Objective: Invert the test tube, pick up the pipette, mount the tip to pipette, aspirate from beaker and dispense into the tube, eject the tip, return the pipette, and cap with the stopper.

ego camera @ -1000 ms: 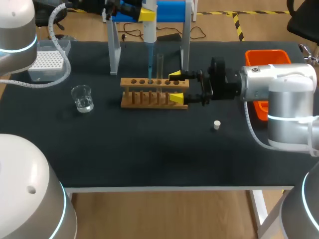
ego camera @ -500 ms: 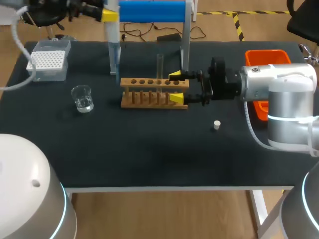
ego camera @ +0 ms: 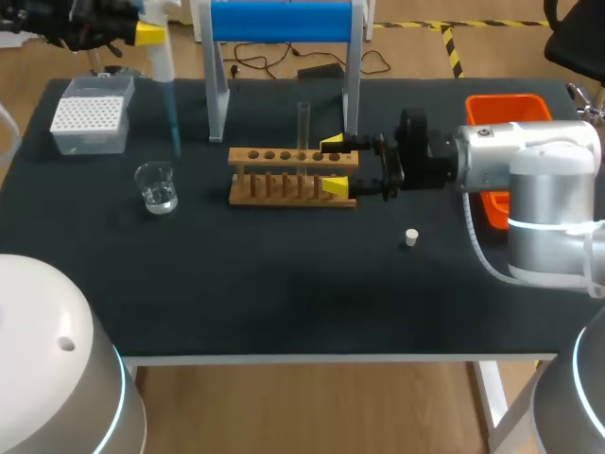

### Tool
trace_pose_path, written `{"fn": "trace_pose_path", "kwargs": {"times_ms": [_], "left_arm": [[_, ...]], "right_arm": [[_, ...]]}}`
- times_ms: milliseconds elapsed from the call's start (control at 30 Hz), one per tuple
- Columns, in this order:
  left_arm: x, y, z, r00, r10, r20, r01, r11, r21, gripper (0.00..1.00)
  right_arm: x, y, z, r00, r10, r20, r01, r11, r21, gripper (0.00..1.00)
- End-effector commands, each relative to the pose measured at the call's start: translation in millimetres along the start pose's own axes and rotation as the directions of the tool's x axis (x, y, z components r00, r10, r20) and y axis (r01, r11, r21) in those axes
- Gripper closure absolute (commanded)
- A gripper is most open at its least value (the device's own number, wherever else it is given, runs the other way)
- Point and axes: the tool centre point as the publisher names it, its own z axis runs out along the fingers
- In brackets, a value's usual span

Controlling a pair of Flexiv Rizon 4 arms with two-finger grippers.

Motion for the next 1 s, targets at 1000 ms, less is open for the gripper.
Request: {"fn": "trace_pose_path", "kwargs": {"times_ms": [1000], "left_arm": [[-39.6, 42.7, -41, 0.999, -0.003, 0.037, 0.003, 1.0, 0.022, 1.0]], "right_arm": [[0, 0, 0, 1.0, 0.001, -0.001, -0.001, 1.0, 0.002, 0.0]]}}
